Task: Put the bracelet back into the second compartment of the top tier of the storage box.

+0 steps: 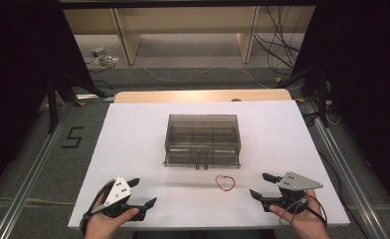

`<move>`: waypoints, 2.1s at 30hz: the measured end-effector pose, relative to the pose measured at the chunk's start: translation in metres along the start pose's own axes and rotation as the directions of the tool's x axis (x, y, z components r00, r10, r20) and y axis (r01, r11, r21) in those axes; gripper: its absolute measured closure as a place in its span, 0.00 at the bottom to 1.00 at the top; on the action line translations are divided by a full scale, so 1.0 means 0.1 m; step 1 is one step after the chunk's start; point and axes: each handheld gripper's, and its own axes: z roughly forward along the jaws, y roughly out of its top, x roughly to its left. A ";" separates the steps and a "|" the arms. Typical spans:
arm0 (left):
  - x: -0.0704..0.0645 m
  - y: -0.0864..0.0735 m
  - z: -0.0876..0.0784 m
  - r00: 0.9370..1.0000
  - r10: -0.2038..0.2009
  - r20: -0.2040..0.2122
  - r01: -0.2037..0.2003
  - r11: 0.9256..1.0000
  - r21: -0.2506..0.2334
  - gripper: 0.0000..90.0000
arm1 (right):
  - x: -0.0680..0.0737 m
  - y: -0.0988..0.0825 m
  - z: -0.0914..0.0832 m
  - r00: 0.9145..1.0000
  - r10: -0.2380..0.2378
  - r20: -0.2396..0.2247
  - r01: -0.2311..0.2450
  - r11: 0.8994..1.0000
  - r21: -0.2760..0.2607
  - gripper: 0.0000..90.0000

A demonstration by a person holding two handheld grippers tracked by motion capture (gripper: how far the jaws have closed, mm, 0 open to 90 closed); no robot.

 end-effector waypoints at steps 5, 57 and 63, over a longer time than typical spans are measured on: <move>0.00 0.00 0.00 1.000 0.007 -0.008 -0.007 1.000 -0.003 0.18 | 0.01 0.00 0.01 1.000 -0.001 -0.004 0.001 1.000 0.003 0.32; -0.04 -0.02 0.05 0.999 0.031 0.008 -0.031 0.999 -0.007 0.19 | 0.04 0.23 1.07 0.998 -0.018 -0.052 0.027 0.985 0.168 0.63; -0.04 -0.02 0.05 0.999 0.033 0.013 -0.033 0.999 -0.008 0.19 | 0.05 0.23 1.12 0.998 -0.017 -0.055 0.027 0.982 0.188 0.64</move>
